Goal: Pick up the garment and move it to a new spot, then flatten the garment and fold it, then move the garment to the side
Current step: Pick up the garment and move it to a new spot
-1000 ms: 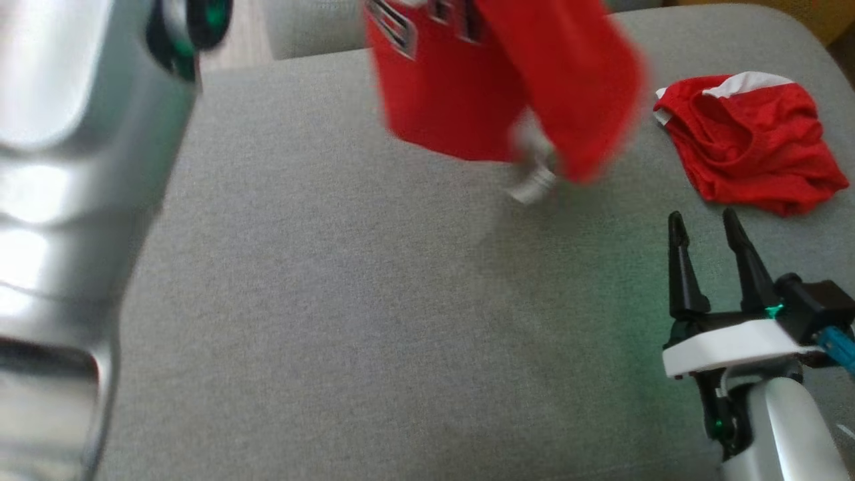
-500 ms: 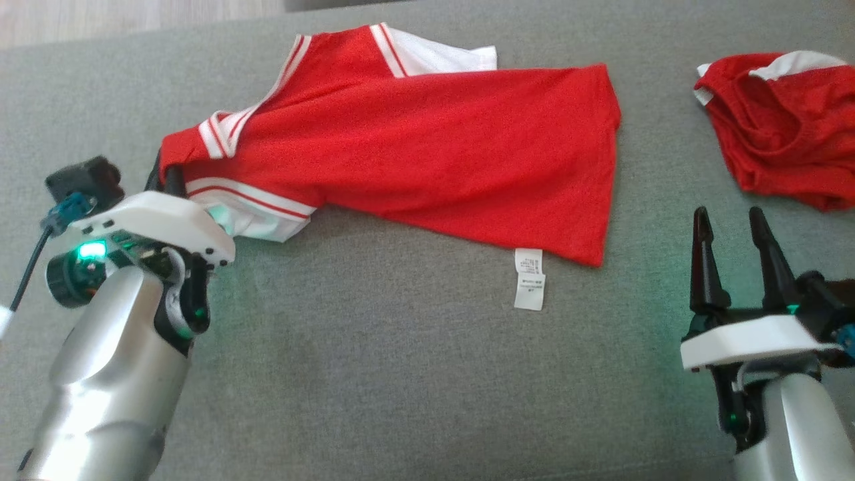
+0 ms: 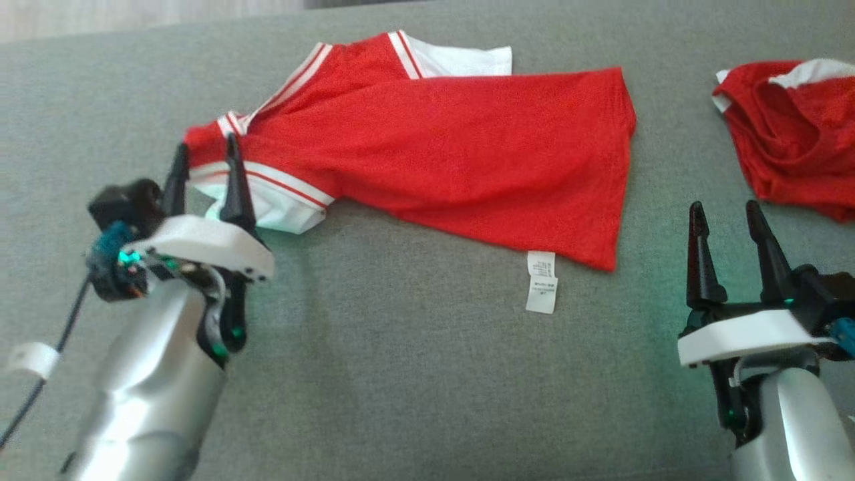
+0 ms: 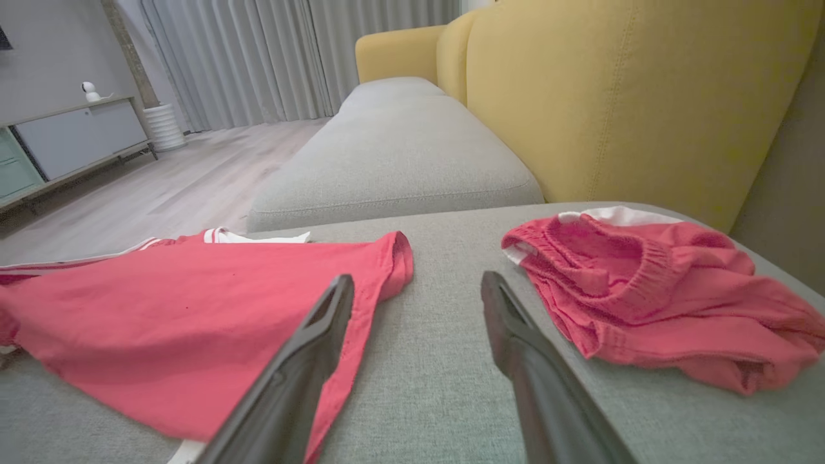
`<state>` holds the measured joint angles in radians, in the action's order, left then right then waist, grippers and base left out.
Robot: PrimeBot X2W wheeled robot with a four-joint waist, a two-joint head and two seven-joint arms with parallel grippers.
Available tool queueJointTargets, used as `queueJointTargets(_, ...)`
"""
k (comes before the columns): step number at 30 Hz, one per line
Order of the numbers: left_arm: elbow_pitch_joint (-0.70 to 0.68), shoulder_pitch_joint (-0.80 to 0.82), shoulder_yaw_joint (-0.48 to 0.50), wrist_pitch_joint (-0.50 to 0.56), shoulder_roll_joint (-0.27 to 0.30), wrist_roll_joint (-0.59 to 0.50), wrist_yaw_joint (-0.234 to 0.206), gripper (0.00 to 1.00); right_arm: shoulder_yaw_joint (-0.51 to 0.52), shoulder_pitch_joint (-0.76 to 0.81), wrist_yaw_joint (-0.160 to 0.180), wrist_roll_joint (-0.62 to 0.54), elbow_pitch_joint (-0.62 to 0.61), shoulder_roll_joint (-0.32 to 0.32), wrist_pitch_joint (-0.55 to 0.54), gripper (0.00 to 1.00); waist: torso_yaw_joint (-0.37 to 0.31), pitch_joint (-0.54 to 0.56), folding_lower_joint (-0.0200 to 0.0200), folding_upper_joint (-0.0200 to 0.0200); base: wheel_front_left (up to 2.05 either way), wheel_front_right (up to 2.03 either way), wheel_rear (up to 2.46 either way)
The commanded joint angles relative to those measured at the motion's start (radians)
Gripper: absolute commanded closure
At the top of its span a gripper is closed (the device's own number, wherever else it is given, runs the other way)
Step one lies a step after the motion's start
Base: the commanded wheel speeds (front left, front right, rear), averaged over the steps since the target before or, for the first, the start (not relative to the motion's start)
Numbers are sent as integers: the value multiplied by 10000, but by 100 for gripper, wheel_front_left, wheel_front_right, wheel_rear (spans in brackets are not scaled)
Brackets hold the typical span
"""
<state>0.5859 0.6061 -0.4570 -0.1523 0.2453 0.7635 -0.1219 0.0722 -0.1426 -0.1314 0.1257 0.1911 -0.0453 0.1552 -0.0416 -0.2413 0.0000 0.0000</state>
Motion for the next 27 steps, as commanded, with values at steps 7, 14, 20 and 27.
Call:
queueJointTargets(7,-704,-1200,112,-678,188,-143,25,0,-215,142,7,-309,-415,-49,-118,0,474,942,0,0,0,0,0)
queueJointTargets(14,-1921,-3181,-1,-932,374,-313,-294,0,-269,849,7,-445,-601,-49,-372,0,795,1938,0,0,0,0,0)
queueJointTargets(20,-3206,-4855,-91,-1023,493,-550,-779,0,-346,1569,7,-348,-789,-49,-498,0,955,2537,0,0,0,0,0)
queueJointTargets(27,-4484,-5883,-239,-1052,427,-826,-1338,0,-480,2195,7,-52,-1053,-49,-494,0,1138,2721,0,0,0,0,0)
